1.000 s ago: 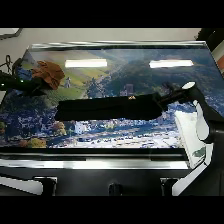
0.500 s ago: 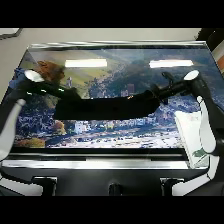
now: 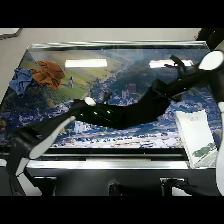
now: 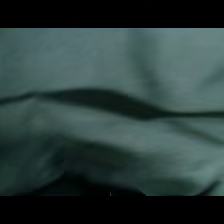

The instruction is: Fold the shirts.

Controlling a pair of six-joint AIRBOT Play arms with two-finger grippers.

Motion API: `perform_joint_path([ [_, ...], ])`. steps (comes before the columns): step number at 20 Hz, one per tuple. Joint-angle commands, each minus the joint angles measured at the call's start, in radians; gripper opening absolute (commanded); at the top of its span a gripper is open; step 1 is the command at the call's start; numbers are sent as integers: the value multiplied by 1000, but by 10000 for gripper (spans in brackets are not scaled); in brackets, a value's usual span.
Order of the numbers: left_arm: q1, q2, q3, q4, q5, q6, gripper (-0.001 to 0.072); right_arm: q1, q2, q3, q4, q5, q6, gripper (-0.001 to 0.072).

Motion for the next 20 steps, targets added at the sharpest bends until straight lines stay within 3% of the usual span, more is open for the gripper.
perform_joint_path([
  [1,-133,-57,-1,-261,84,77,35,11,106,1,-68,46,71,48],
  [4,-110,-33,-2,-303,91,180,31,11,96,0,-93,47,73,47],
  [7,36,90,-2,-82,47,167,31,63,14,1,-51,28,37,47],
  [10,240,266,-2,100,6,142,32,187,-100,1,-1,-92,18,47],
  [16,619,632,-2,164,-10,123,33,348,-400,1,419,-432,-17,53],
  [17,653,678,-2,165,-10,123,33,372,-451,1,507,-479,-30,140],
  [19,689,739,-2,166,-12,123,33,400,-525,1,723,-529,-130,524],
  [20,694,758,-2,175,-12,123,33,400,-541,1,824,-515,-201,527],
])
